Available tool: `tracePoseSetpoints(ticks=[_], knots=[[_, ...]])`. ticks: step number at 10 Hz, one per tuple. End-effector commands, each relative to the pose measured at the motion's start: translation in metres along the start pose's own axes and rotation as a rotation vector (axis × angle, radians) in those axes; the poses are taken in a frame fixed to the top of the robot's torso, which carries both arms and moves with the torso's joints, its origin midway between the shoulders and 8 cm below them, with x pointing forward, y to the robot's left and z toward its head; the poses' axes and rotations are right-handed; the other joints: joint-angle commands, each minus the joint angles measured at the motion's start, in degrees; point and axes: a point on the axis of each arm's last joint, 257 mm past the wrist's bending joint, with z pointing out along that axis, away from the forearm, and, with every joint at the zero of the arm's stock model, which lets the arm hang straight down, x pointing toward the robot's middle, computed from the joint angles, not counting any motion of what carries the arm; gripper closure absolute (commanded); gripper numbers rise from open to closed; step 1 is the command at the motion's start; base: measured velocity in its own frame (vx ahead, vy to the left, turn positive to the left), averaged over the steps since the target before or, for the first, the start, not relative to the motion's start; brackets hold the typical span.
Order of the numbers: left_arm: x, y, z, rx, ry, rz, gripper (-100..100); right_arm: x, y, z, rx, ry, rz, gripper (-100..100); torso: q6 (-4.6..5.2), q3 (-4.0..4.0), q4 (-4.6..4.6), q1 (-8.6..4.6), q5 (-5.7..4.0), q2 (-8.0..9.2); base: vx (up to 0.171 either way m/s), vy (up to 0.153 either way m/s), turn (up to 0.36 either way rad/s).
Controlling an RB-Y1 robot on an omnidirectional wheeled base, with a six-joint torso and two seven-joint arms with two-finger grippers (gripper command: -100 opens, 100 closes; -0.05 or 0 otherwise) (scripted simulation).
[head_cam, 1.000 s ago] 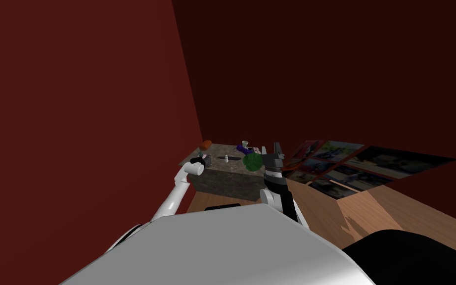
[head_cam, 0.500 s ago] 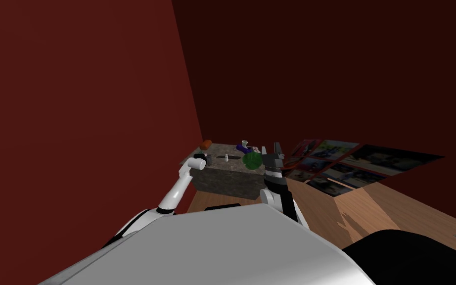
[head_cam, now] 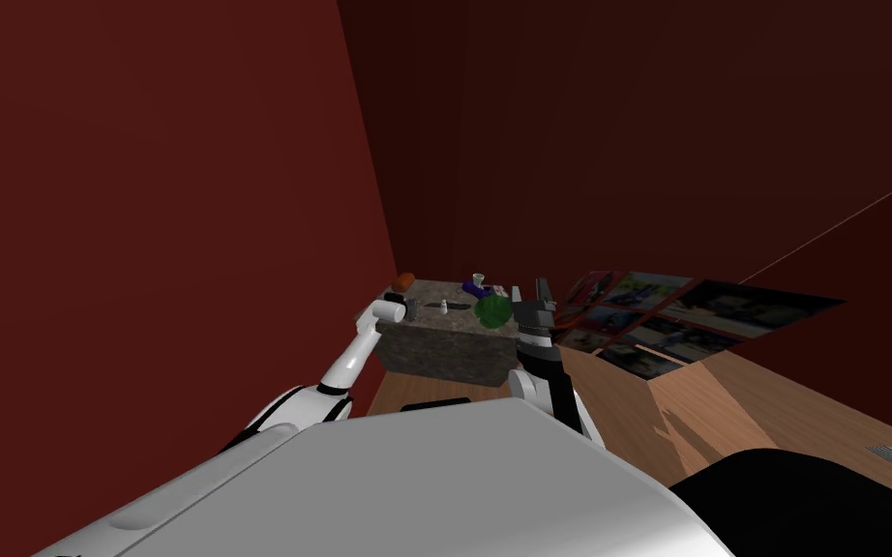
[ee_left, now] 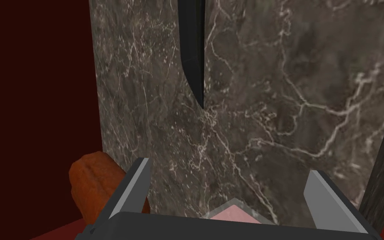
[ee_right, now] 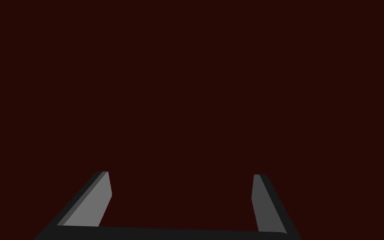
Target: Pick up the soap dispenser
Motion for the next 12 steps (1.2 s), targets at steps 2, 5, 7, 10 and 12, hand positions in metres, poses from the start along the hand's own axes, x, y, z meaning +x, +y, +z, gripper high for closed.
tracePoseSetpoints(ticks=[2,5,7,10,12], knots=[[0.003,-0.009,0.003,-0.033,0.004,0.022,-100,0.000,0.000,0.000,0.000,0.000,0.000,0,0.01,0.02,0.00,0.03,0.00,0.03,-0.036,0.036,-0.024],[0.006,-0.018,0.007,-0.090,0.012,0.053,-100,0.000,0.000,0.000,0.000,0.000,0.000,0,-0.01,-0.02,-0.01,-0.01,0.00,-0.03,-0.025,0.036,-0.020],[0.009,-0.024,0.008,-0.117,0.015,0.069,-100,0.000,0.000,0.000,0.000,0.000,0.000,0,-0.01,0.01,0.00,0.04,0.01,0.01,-0.028,0.041,-0.024],[0.011,-0.034,0.009,-0.141,0.017,0.085,-100,0.000,0.000,0.000,0.000,0.000,0.000,0,0.00,-0.02,-0.01,0.08,0.02,-0.04,-0.015,0.048,-0.021],[0.014,-0.040,0.008,-0.164,0.021,0.100,-100,0.000,0.000,0.000,0.000,0.000,0.000,0,-0.01,-0.01,-0.01,0.05,0.01,-0.01,-0.025,0.043,-0.021]])
